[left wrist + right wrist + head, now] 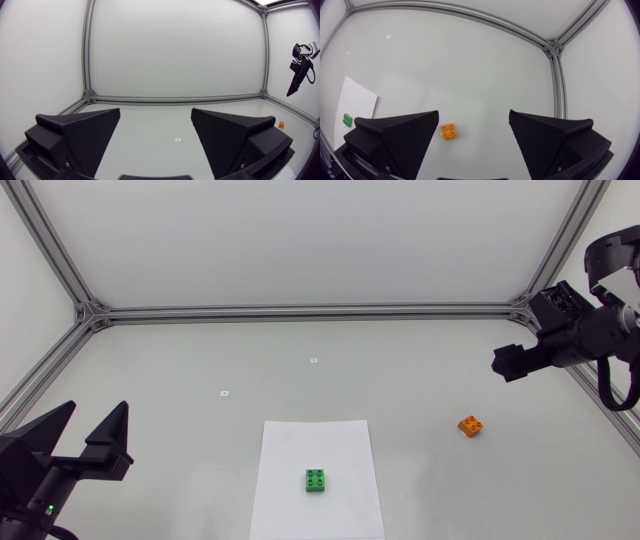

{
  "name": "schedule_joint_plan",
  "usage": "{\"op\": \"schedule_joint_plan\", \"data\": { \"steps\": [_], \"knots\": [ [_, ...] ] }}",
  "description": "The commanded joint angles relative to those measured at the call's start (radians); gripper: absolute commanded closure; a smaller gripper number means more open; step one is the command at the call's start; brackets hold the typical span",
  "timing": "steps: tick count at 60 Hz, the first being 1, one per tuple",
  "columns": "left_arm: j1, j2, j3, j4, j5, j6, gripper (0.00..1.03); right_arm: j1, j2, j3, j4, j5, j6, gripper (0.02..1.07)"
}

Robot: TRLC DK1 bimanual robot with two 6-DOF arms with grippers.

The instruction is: Pick up the orange 2x2 brick with the right arm and stack it on top of the green 2x2 brick in the center

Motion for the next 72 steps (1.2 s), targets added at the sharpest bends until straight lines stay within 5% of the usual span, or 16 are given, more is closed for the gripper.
{"op": "schedule_joint_plan", "data": {
  "steps": [1, 24, 72],
  "knots": [
    [0.004, -0.008, -0.041, -0.015, 0.004, 0.013, 0.04, -0.004, 0.073, 0.05, -0.066, 0.004, -0.075, 0.07],
    [0.002, -0.008, -0.041, -0.013, 0.004, 0.013, 0.04, 0.005, 0.329, 0.092, -0.205, -0.079, -0.231, 0.07],
    [0.004, -0.008, -0.041, -0.015, 0.006, 0.013, 0.04, 0.04, 0.524, 0.09, -0.093, -0.008, -0.26, 0.23]
  ]
}}
